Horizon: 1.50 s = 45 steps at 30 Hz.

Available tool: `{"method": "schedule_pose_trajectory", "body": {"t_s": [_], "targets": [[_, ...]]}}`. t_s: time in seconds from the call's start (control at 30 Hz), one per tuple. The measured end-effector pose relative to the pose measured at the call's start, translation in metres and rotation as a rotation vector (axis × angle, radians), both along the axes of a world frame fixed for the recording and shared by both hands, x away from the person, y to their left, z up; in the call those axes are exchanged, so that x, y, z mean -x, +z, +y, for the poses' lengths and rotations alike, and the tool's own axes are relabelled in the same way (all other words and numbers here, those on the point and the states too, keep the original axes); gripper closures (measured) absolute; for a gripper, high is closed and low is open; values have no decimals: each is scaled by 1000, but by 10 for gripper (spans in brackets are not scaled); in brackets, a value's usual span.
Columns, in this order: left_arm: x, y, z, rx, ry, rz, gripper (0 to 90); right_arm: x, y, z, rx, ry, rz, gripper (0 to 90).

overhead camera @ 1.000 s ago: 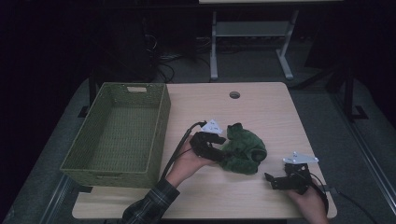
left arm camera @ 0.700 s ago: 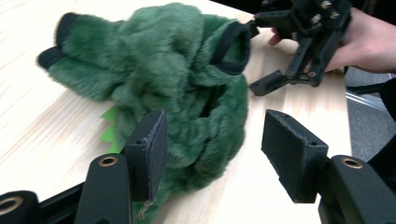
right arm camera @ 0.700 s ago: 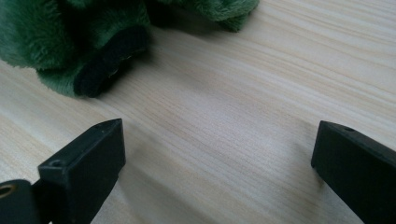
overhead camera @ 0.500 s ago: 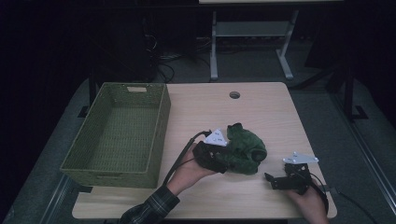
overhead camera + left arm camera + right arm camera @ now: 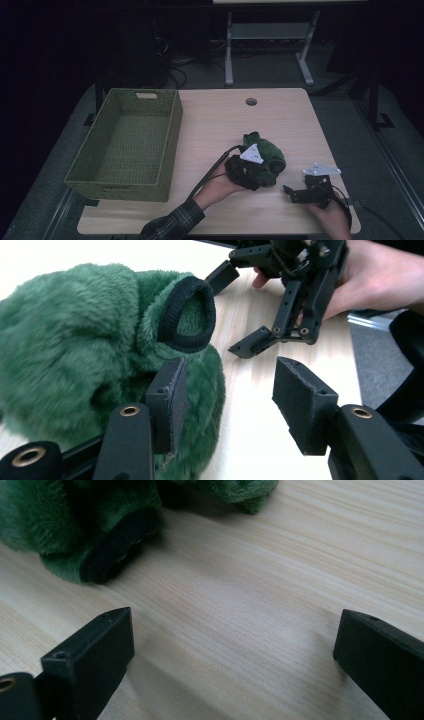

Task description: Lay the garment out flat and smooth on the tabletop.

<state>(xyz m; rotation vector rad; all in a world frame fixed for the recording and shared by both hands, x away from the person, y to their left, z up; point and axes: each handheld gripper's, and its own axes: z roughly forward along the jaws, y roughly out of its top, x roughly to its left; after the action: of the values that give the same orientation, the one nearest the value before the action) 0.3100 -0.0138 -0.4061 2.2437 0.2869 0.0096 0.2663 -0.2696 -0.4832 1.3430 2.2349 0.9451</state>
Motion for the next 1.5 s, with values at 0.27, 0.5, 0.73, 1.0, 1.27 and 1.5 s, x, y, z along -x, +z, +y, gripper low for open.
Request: {"method": "schedule_pose_trajectory", "body": {"t_s": [0.27, 0.5, 0.73, 1.0, 1.27, 1.5], "targets": [[-14, -13, -13, -69, 21, -6, 546, 0, 0, 0, 0, 0, 0, 27], [-17, -16, -12, -76, 22, 9, 817, 0, 0, 0, 0, 0, 0, 27], [-14, 0, 1, -5, 24, 20, 830, 0, 0, 0, 0, 0, 0, 27], [-12, 13, 19, 39, 27, 19, 825, 0, 0, 0, 0, 0, 0, 27], [-14, 15, 27, 51, 36, 20, 825, 1, 15, 1, -83, 49, 1, 245], [-13, 15, 28, 58, 39, 21, 826, -6, 20, 20, -147, 136, 19, 353]]}}
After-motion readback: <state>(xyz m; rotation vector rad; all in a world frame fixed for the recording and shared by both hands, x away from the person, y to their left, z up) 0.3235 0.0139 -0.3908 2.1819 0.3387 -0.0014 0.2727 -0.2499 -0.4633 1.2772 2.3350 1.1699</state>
